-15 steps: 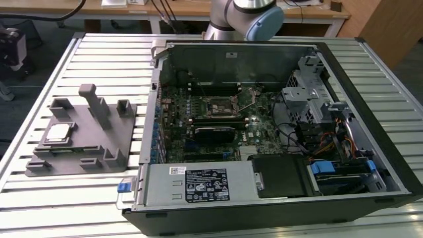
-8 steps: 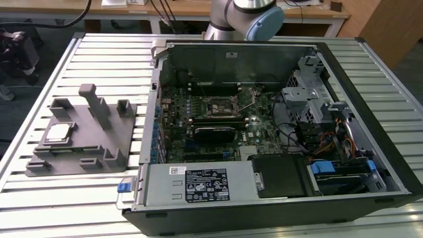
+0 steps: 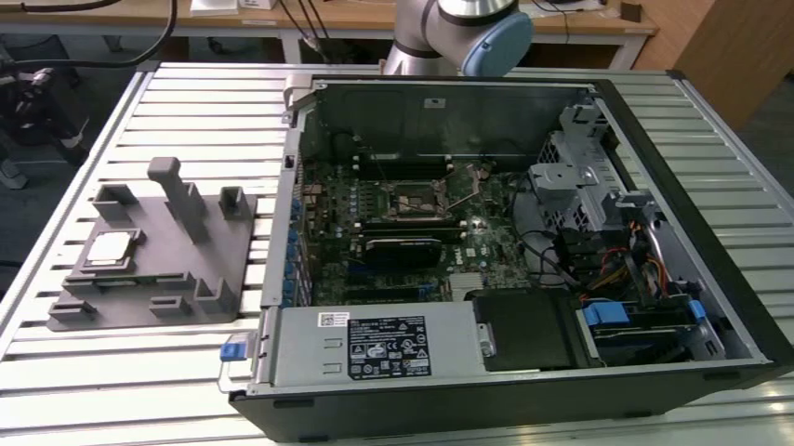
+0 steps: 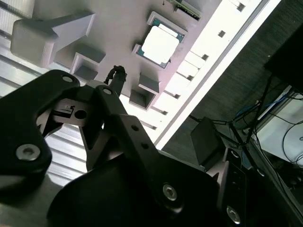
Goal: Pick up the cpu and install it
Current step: 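Pick up the cpu and move it towards the insertion slot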
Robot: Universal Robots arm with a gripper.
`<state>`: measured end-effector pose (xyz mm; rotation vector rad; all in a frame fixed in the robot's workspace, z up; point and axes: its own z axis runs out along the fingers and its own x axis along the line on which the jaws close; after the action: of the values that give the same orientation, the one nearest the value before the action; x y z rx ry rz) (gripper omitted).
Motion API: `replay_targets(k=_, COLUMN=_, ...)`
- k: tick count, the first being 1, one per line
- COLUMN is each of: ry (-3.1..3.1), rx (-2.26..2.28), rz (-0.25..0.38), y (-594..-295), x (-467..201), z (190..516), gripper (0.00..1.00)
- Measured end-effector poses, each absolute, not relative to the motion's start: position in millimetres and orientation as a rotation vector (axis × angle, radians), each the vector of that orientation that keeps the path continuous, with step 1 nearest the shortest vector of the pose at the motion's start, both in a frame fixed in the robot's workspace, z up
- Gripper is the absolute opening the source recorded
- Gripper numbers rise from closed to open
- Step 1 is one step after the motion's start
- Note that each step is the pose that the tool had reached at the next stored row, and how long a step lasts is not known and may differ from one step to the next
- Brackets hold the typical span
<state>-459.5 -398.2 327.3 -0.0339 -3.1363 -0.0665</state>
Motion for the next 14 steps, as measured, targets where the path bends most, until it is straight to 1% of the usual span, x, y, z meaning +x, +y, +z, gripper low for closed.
replay_targets(k=14, ry=-3.123, rx=0.019, rz=-0.066, y=-402.0, x=-459.6, z=301.8, gripper=0.82)
